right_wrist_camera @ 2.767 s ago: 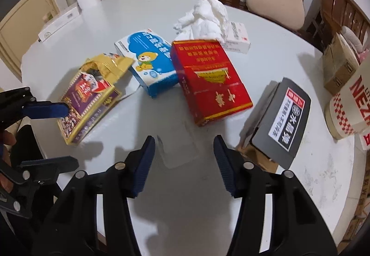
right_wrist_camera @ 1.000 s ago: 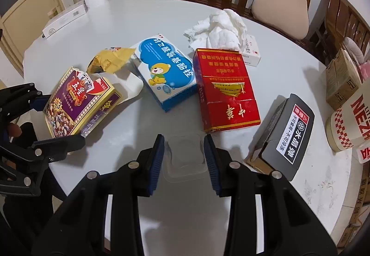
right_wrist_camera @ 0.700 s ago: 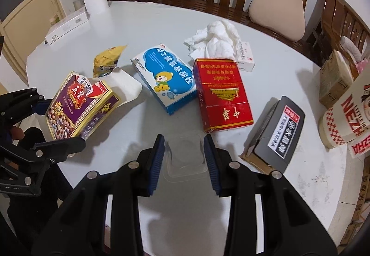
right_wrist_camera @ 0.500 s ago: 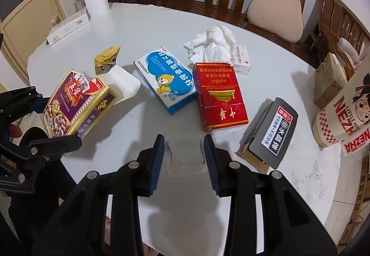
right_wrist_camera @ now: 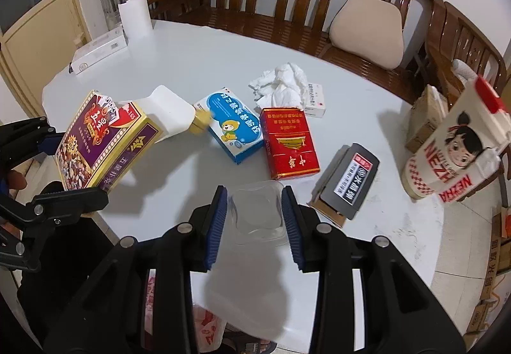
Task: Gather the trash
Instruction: 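Carry the card box and plastic lid down to the white plastic bag, then open both tools over the bag to drop the card box and lid, then move the left tool to the yellow wrapper while the right tool approaches the black case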
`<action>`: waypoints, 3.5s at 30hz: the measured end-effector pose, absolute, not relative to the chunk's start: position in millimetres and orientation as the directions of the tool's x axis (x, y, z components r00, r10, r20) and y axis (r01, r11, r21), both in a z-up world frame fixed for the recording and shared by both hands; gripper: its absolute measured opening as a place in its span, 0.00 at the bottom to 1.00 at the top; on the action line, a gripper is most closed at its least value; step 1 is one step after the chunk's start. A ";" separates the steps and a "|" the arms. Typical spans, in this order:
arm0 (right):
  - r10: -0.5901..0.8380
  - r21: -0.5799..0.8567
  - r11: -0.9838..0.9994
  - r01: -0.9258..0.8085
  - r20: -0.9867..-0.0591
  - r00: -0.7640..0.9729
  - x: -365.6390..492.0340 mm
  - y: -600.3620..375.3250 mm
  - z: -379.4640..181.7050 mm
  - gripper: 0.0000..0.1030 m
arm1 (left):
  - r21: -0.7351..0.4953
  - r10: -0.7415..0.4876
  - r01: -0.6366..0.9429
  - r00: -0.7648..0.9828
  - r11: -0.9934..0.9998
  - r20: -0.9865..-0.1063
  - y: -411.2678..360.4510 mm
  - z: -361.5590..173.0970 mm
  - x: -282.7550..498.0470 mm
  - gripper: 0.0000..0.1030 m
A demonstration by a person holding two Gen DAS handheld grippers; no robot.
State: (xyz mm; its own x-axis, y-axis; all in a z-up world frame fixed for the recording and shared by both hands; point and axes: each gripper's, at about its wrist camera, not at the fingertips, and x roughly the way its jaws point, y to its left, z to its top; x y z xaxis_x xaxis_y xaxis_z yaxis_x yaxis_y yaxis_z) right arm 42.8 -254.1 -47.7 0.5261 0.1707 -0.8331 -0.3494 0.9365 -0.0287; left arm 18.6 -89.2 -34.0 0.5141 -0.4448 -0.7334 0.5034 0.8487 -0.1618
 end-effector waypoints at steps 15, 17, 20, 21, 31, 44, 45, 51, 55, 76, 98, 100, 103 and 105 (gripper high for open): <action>0.170 -0.045 0.935 -0.351 -0.814 0.556 -42.1 -247.9 -15.1 0.34 | -0.146 -0.495 0.589 0.489 0.795 -0.718 -74.6 -11.4 -51.3 0.57; 0.177 -0.041 0.932 -0.359 -0.816 0.550 -57.5 -244.4 -18.5 0.34 | -0.148 -0.496 0.596 0.477 0.790 -0.726 -69.0 -17.8 -63.1 0.57; 0.186 -0.026 0.931 -0.365 -0.824 0.534 -83.1 -238.6 -29.3 0.34 | -0.154 -0.495 0.605 0.451 0.782 -0.743 -62.3 -31.5 -79.7 0.57; 0.188 -0.022 0.930 -0.368 -0.829 0.526 -92.4 -235.7 -35.2 0.34 | -0.156 -0.492 0.608 0.438 0.779 -0.752 -59.6 -39.5 -87.7 0.57; 0.200 0.034 0.923 -0.383 -0.893 0.403 -152.9 -208.6 -117.9 0.34 | -0.187 -0.446 0.614 0.299 0.767 -0.844 -50.2 -120.1 -133.5 0.57; 0.211 0.110 0.933 -0.343 -0.938 0.274 -163.5 -196.5 -202.8 0.35 | -0.195 -0.345 0.599 0.146 0.777 -0.927 -54.8 -210.9 -155.4 0.57; 0.212 0.113 0.933 -0.341 -0.939 0.270 -162.8 -196.1 -205.6 0.35 | -0.195 -0.340 0.595 0.140 0.780 -0.930 -54.7 -214.5 -155.6 0.58; 0.213 0.122 0.937 -0.328 -0.943 0.256 -159.8 -196.3 -216.7 0.35 | -0.186 -0.325 0.595 0.134 0.782 -0.936 -56.6 -219.0 -156.9 0.67; 0.224 0.136 0.936 -0.325 -0.941 0.252 -157.7 -196.2 -214.9 0.38 | -0.185 -0.324 0.596 0.134 0.781 -0.937 -57.2 -219.5 -156.6 0.67; 0.247 0.172 0.944 -0.280 -0.934 0.258 -152.4 -197.6 -211.2 0.63 | -0.198 -0.349 0.571 0.168 0.797 -0.922 -54.4 -209.8 -149.2 0.82; 0.194 0.127 0.976 -0.175 -0.872 0.450 -106.1 -237.4 -61.7 0.92 | -0.097 -0.426 0.623 0.405 0.777 -0.809 -52.9 -88.7 -62.3 0.92; 0.180 0.122 0.981 -0.151 -0.865 0.469 -92.9 -244.8 -45.1 0.92 | -0.073 -0.431 0.640 0.423 0.765 -0.797 -55.9 -76.9 -45.4 0.92; 0.151 0.114 0.988 -0.105 -0.853 0.499 -70.9 -253.2 -21.2 0.92 | -0.062 -0.461 0.674 0.432 0.736 -0.775 -61.2 -61.0 -19.4 0.92; 0.128 0.103 0.992 -0.076 -0.847 0.516 -55.7 -261.0 -9.4 0.92 | -0.051 -0.471 0.692 0.433 0.720 -0.769 -64.8 -52.3 -1.8 0.92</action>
